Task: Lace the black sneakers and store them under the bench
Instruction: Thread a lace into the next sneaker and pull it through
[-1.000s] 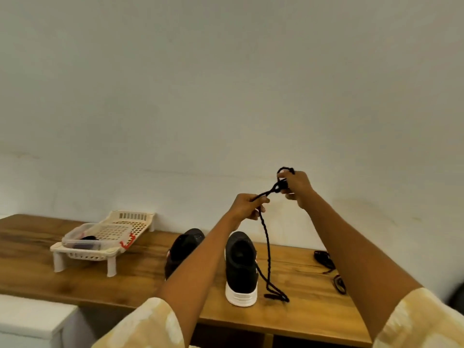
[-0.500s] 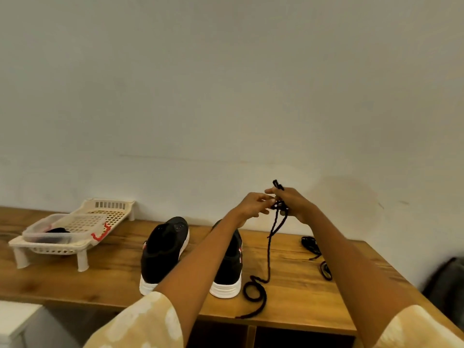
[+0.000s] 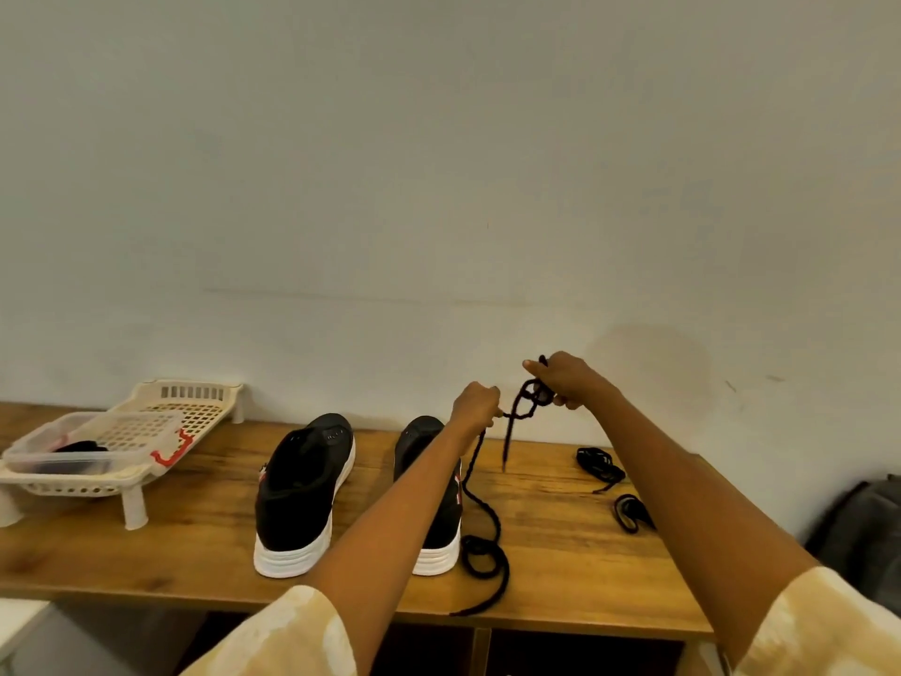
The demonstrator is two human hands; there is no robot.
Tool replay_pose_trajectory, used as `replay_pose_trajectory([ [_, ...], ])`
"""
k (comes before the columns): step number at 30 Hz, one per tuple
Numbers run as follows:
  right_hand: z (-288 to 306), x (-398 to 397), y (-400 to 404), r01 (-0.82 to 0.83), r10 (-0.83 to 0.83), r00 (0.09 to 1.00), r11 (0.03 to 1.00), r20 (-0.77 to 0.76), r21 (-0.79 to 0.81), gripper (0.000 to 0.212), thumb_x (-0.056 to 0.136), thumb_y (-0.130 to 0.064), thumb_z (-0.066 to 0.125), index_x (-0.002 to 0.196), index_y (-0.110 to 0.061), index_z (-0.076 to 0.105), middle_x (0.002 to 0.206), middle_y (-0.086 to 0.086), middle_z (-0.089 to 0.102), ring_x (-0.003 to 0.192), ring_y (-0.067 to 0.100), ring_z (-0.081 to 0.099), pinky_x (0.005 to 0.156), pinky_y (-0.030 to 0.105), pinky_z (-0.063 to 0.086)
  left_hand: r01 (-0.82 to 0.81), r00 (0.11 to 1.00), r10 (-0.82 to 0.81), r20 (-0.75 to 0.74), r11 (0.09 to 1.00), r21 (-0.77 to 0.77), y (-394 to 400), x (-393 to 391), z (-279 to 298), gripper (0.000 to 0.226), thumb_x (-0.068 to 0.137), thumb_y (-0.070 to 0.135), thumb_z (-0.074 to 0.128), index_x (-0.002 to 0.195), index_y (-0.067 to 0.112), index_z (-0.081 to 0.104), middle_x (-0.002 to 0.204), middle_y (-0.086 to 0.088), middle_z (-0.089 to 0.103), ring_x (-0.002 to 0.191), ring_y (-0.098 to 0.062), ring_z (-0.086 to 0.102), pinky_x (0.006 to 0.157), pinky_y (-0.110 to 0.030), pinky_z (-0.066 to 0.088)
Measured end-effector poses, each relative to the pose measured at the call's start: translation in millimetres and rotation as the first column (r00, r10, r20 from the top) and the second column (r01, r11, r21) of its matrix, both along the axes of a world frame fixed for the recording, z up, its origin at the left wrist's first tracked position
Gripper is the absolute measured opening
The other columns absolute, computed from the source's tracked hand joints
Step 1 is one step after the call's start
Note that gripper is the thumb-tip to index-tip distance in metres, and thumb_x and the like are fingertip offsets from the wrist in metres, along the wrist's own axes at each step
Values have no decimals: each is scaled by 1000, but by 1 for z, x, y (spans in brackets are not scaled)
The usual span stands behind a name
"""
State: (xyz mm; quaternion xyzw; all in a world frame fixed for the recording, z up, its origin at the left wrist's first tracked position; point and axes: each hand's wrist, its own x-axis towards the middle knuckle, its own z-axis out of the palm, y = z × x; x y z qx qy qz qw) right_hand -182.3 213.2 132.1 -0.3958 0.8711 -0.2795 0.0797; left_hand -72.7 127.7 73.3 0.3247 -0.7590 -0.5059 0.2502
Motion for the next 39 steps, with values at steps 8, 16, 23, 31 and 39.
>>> replay_pose_trajectory([
  [8,-3,6,5,93,25,936,944,350,-317,13,90,-9,60,79,-2,57,63,9,53,47,14,42,39,20,34,76,990,-73,-122,997,22,11,6,5,37,100,18,35,135,11,44,138,-9,45,124,-27,44,101,-36,35],
  [16,-16,13,12,251,142,772,828,620,-502,34,101,-30,41,97,-4,64,83,7,56,54,13,37,44,19,35,223,949,-200,-242,972,71,9,9,7,25,92,16,61,112,2,64,83,-3,67,59,-9,66,80,-29,53],
  [23,-46,5,20,550,157,518,692,841,-467,39,103,-29,32,68,-13,37,71,5,48,51,14,35,36,18,29,98,897,147,-417,853,512,0,12,-2,18,94,19,54,86,7,64,87,-7,57,75,-21,56,67,-32,50],
  [31,-90,-2,34,280,-247,825,960,508,12,28,99,-7,36,76,-1,51,58,5,34,46,14,25,39,17,22,111,882,150,-446,854,508,-5,16,8,33,102,25,38,81,12,60,76,-3,57,64,-16,52,61,-27,43],
  [39,-75,11,22,243,-243,970,970,-1,14,70,96,-61,21,116,-5,57,131,21,46,120,34,43,96,42,39,131,991,-123,-49,967,220,13,7,2,27,104,25,29,102,4,46,69,-7,52,52,-19,45,53,-29,43],
])
